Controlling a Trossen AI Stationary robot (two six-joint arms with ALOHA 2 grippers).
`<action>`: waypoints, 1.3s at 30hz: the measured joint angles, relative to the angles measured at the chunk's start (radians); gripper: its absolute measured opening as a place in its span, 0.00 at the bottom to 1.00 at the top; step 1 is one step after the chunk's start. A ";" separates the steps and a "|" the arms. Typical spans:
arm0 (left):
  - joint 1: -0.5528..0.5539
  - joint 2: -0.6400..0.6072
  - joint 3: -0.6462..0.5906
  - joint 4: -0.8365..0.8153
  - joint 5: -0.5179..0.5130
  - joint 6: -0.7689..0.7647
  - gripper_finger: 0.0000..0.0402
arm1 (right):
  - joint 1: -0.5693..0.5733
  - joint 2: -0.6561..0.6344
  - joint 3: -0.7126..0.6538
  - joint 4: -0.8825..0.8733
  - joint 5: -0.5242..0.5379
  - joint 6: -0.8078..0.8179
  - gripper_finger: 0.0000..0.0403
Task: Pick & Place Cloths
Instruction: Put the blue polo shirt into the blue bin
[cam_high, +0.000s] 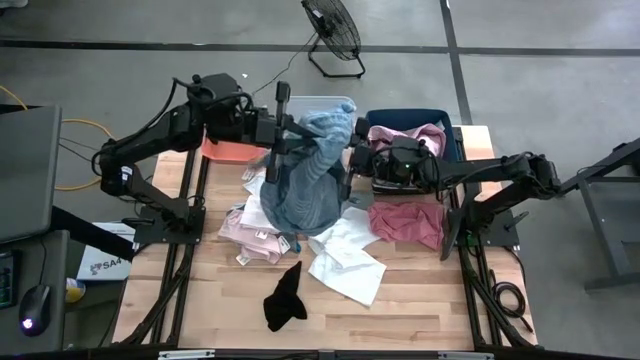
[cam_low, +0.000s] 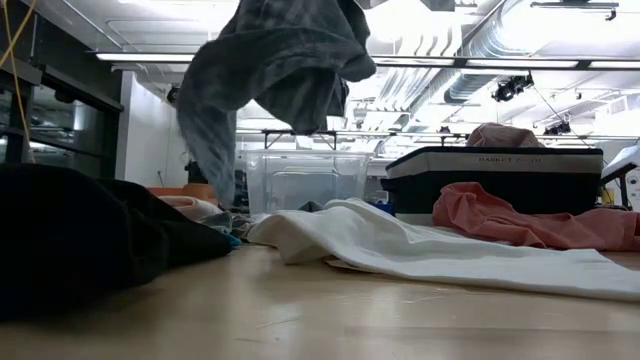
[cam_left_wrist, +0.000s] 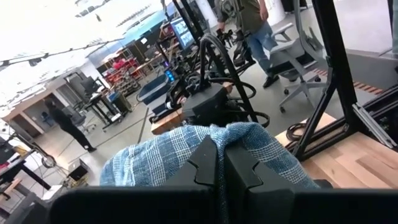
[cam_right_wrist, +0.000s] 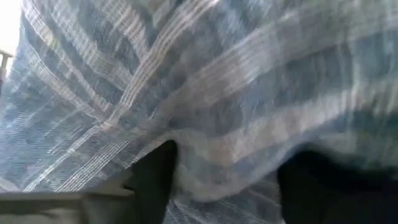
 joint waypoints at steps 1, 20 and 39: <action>0.000 0.000 0.000 -0.002 0.000 0.000 0.00 | 0.000 0.000 0.000 0.000 -0.001 0.000 0.48; -0.001 -0.009 0.000 -0.033 -0.126 0.010 0.23 | 0.001 -0.046 0.000 -0.066 0.135 0.043 0.02; -0.001 -0.149 0.000 -0.382 -0.320 -0.169 0.74 | 0.003 -0.288 0.000 -0.164 0.456 -0.063 0.01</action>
